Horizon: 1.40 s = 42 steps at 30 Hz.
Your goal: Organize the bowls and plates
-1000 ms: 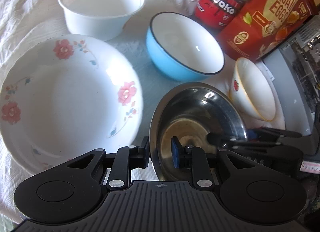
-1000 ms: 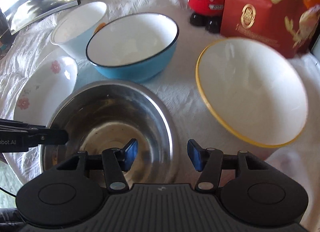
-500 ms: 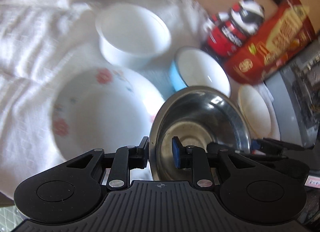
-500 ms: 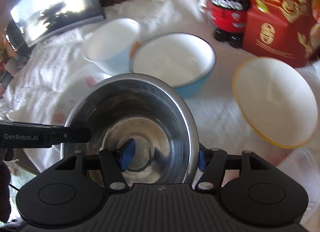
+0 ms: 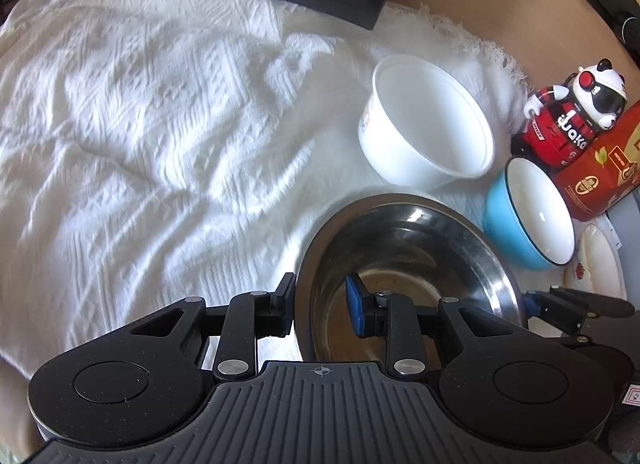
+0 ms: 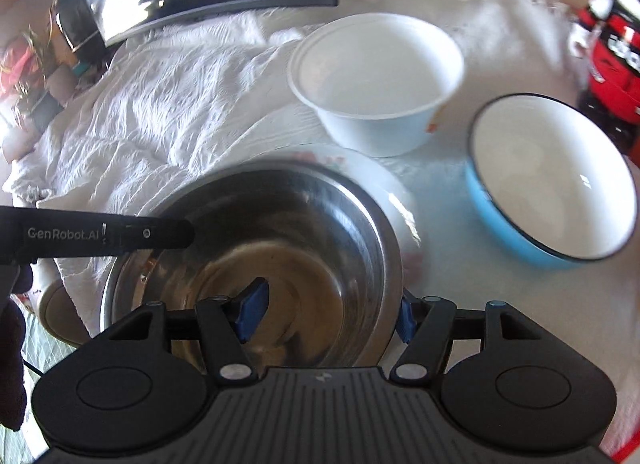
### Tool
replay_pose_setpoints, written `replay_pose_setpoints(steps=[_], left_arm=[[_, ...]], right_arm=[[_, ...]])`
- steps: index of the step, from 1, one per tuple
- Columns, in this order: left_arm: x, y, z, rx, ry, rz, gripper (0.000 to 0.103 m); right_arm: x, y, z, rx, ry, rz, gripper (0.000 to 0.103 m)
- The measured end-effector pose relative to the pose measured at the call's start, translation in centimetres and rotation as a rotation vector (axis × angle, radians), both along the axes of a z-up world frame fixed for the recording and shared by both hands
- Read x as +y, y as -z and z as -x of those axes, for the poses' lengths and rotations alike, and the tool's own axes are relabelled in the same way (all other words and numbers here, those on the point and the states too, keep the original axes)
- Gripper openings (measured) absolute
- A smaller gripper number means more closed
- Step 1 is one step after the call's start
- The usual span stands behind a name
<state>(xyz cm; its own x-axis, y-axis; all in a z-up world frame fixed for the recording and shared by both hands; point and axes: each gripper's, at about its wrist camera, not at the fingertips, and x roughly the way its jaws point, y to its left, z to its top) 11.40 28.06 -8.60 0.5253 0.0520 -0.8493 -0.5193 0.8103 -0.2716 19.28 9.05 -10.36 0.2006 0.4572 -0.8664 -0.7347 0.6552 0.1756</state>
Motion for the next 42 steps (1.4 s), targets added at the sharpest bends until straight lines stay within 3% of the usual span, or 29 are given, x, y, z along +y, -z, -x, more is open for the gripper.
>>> replay_pose_setpoints(steps=[6, 8, 13, 19, 22, 25, 30, 37, 42], left_arm=[[0.2, 0.8, -0.8, 0.006, 0.06, -0.082, 0.025], [0.2, 1.1, -1.2, 0.031, 0.076, -0.117, 0.03], [1.2, 1.6, -1.8, 0.025, 0.097, -0.07, 0.039], [3.1, 2.6, -2.0, -0.005, 0.072, 0.016, 0.051], [3.3, 3.2, -2.1, -0.007, 0.077, 0.045, 0.052], [2.8, 4.0, -2.5, 0.02, 0.096, 0.052, 0.046], [2.1, 4.6, -2.9, 0.025, 0.121, 0.081, 0.046], [2.1, 4.5, -3.8, 0.007, 0.13, 0.093, 0.043], [1.1, 4.3, -4.8, 0.063, 0.123, 0.066, 0.045]], right_arm=[[1.5, 0.4, 0.3, -0.047, -0.009, 0.019, 0.065], [1.7, 0.6, 0.1, -0.067, -0.005, 0.029, 0.065], [0.8, 1.2, -0.3, -0.074, 0.033, 0.04, 0.063], [-1.1, 0.9, -0.1, -0.053, 0.084, -0.031, 0.067], [-1.9, 0.6, 0.1, -0.058, 0.131, -0.068, 0.072], [-2.4, 0.7, 0.2, -0.051, 0.162, -0.104, 0.073], [-3.0, 0.7, 0.1, -0.068, 0.216, -0.107, 0.074], [-3.9, 2.5, -1.3, 0.002, 0.285, -0.078, 0.077], [-3.5, 4.4, -1.6, 0.184, 0.255, -0.15, 0.071]])
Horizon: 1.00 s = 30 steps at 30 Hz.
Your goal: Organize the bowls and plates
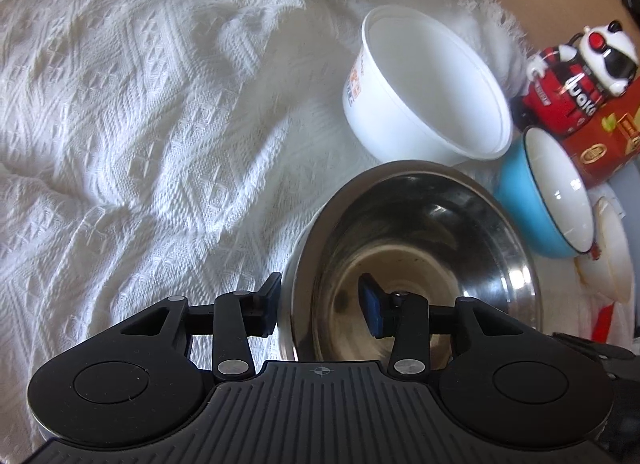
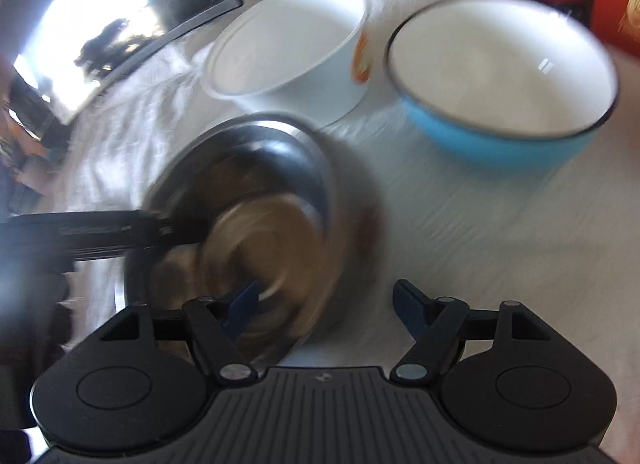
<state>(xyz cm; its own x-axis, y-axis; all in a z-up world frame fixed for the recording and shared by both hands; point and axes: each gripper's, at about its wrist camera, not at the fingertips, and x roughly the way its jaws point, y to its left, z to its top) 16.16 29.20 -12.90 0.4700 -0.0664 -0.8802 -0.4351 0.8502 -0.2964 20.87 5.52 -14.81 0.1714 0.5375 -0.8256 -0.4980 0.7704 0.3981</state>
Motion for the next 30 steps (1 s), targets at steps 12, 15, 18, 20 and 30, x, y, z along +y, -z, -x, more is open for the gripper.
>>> replay_pose_setpoints(steps=[12, 15, 18, 20, 30], left_arm=[[-4.6, 0.2, -2.9, 0.03, 0.113, 0.046, 0.046], [-4.9, 0.4, -3.1, 0.029, 0.105, 0.038, 0.045], [-4.6, 0.4, -3.1, 0.021, 0.092, 0.052, 0.045], [-4.5, 0.0, -2.7, 0.008, 0.085, 0.054, 0.045], [-4.8, -8.1, -0.5, -0.233, 0.07, -0.139, 0.044]], right_arm=[[-3.4, -1.0, 0.4, -0.009, 0.067, 0.01, 0.072], [-3.8, -0.4, 0.1, 0.018, 0.094, 0.014, 0.072], [-3.8, -0.2, 0.2, 0.008, 0.084, 0.01, 0.072], [-3.9, -0.2, 0.2, -0.005, 0.084, 0.017, 0.072], [-7.2, -5.2, 1.7, -0.254, 0.152, 0.108, 0.078]])
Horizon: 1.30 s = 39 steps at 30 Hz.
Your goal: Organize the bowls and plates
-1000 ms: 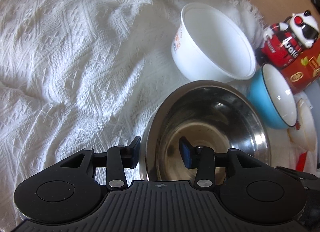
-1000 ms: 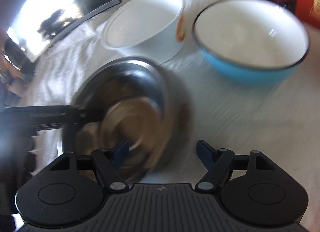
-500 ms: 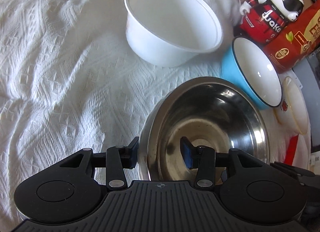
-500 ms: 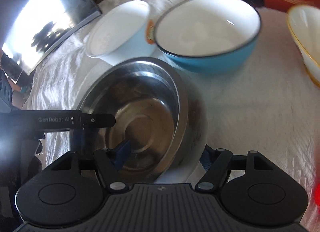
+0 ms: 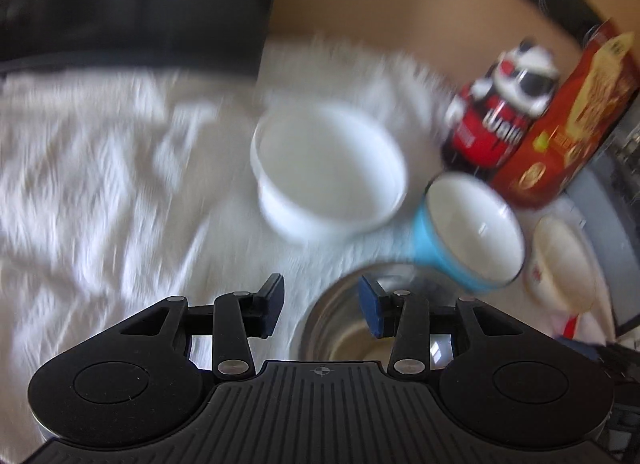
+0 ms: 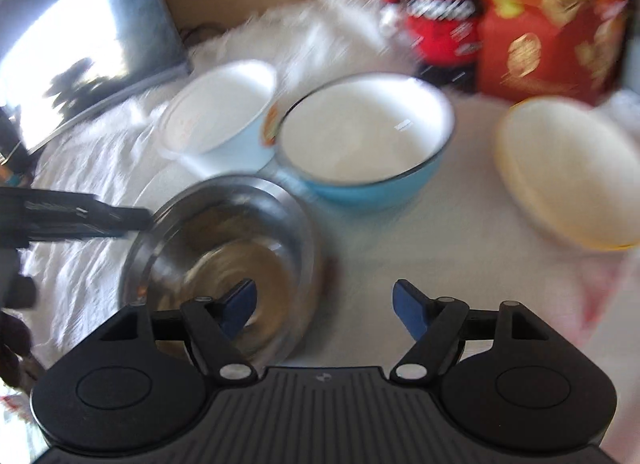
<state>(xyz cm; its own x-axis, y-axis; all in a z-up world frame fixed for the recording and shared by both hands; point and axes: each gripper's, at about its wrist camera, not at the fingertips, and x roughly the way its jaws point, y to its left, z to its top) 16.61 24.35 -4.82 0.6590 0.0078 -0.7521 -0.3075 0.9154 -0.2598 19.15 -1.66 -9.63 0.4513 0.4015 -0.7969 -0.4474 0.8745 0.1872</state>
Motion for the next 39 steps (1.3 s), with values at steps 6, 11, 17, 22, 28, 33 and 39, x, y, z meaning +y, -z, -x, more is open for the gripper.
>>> replay_pose_setpoints(steps=[6, 11, 17, 22, 28, 33, 39], left_arm=[[-5.0, -2.1, -2.3, -0.134, 0.098, 0.005, 0.038], [-11.7, -1.4, -3.9, -0.129, 0.263, 0.071, 0.038], [-20.0, 2.3, -6.9, 0.023, 0.447, 0.144, 0.038], [-25.8, 4.4, -9.2, 0.097, 0.507, 0.121, 0.038], [-29.5, 6.6, -11.0, 0.202, 0.541, 0.079, 0.037], [-31.1, 8.1, -10.6, 0.285, 0.552, 0.131, 0.026], [-33.7, 9.4, -11.4, 0.328, 0.577, 0.272, 0.025]], right_arm=[[-6.0, -3.2, 1.7, -0.167, 0.193, 0.195, 0.084], [-12.9, -3.4, 2.2, -0.203, 0.333, 0.325, 0.088], [-19.9, -1.5, 0.8, -0.115, 0.375, 0.312, 0.088], [-23.8, -1.2, 0.3, -0.038, 0.387, 0.151, 0.088], [-25.1, 0.2, 0.2, 0.03, 0.375, 0.018, 0.077], [-25.1, 1.6, 0.3, 0.118, 0.319, -0.039, 0.039], [-27.1, 0.7, -0.1, 0.067, 0.319, -0.004, 0.039]])
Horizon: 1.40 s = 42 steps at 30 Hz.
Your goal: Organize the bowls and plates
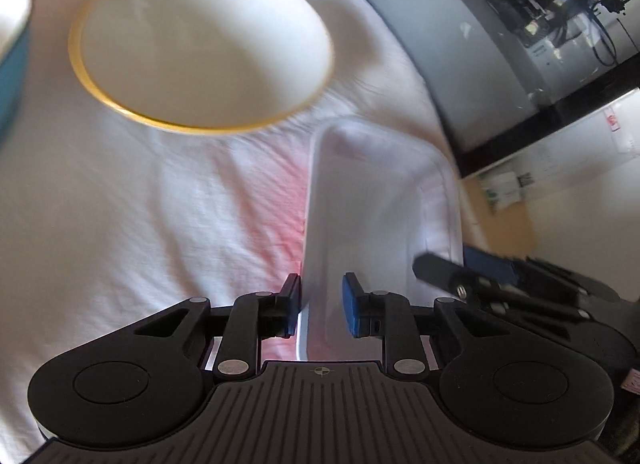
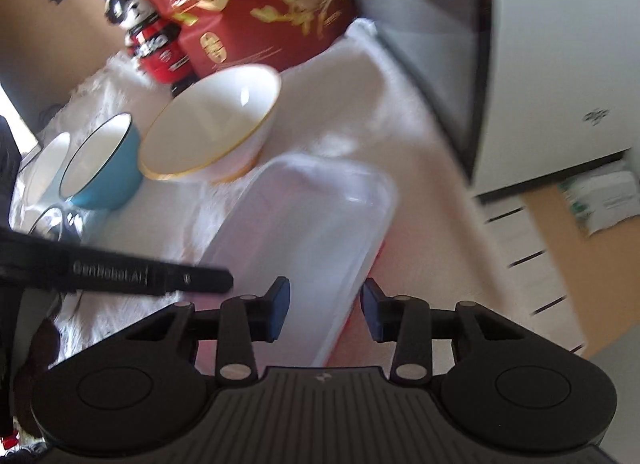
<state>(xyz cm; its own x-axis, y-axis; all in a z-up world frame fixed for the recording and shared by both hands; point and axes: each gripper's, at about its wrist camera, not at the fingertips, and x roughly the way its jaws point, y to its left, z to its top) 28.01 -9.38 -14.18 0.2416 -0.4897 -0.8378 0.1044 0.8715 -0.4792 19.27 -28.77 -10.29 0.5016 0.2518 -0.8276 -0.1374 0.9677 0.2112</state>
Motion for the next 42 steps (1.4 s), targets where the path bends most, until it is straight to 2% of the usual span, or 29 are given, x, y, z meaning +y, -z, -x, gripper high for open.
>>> replay_pose_setpoints(steps=[9, 20, 25, 29, 33, 38, 42], left_arm=[[-2.3, 0.8, -0.1, 0.033, -0.031, 0.073, 0.025], [-1.6, 0.7, 0.0, 0.029, -0.072, 0.122, 0.025], [0.3, -1.1, 0.9, -0.021, -0.101, 0.113, 0.025], [2.7, -2.8, 2.0, -0.066, -0.144, 0.106, 0.025], [5.8, -3.9, 2.8, -0.106, -0.23, 0.109, 0.025], [9.7, -4.7, 3.5, -0.134, -0.379, 0.122, 0.025], [11.8, -5.2, 3.9, -0.153, -0.466, 0.129, 0.025]], right_arm=[[-1.7, 0.1, -2.6, -0.06, -0.063, 0.189, 0.039], [-2.4, 0.4, -4.4, -0.06, -0.1, 0.23, 0.039], [-2.4, -0.4, -3.3, -0.125, -0.093, 0.287, 0.045], [-2.6, -1.9, -2.1, -0.176, -0.091, 0.276, 0.048], [-1.8, -3.8, -1.2, -0.223, -0.111, 0.233, 0.052], [1.2, -5.3, -0.6, -0.273, -0.187, 0.173, 0.059], [4.4, -5.5, -1.3, -0.273, -0.254, 0.115, 0.064]])
